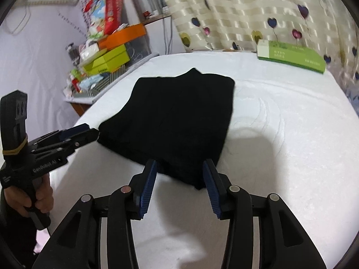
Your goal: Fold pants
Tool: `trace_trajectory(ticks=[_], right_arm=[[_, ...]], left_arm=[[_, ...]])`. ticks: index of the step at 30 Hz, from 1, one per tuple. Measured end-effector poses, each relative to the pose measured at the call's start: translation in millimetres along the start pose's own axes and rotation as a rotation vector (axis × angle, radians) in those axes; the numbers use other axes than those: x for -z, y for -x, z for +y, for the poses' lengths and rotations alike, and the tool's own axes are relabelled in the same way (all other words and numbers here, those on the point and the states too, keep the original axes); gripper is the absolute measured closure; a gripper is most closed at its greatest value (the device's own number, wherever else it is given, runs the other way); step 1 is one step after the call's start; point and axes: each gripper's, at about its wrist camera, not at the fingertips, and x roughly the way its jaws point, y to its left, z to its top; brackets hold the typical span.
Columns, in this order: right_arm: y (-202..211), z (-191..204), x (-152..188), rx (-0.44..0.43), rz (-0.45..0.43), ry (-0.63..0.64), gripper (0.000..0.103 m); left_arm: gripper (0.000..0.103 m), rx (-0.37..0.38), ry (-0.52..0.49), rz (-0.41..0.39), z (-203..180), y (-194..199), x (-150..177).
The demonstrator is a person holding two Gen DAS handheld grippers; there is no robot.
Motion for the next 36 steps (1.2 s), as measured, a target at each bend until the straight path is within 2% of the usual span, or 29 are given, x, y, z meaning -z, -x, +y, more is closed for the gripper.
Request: trace_trajectory(ticks=[3,7,11,15,23,28,31,34,36], right_arm=[[-5,-14,-10,-0.042,0.000,-0.048,0.057],[-19,-37,-27,-0.067,0.005,-0.116,0.054],[-34,-55,-39,-0.101,0.012,-0.177,0.053],[-49,-66,-46,-0.107,0.029,-0.208,0.053],[-71,-61,-54,-0.101,0.046,-0.170,0.053],[-73,-56,-56,-0.072,0.050,-0.169,0.053],[-71,-53,-52,-0.072,0.048,-0.147,0.052],[-75,-56,-54,-0.077,0.039,-0.154,0.052],[-78,-54,-56,-0.066,0.042,-0.152,0.055]], left_arm=[[0.052,0.008,0.012,-0.009,11,-8,-17],[0.052,0.050,0.054,0.034,30,-38,-37],[0.052,0.094,0.092,0.074,40,-63,-46],[0.052,0.102,0.131,0.105,50,-86,-46],[0.037,0.176,0.196,0.113,62,-105,-46],[0.036,0.181,0.200,0.123,59,-109,-52],[0.037,0.210,0.204,0.136,55,-103,-46],[0.036,0.187,0.163,0.137,47,-102,-45],[0.036,0.188,0.185,0.132,48,-105,-47]])
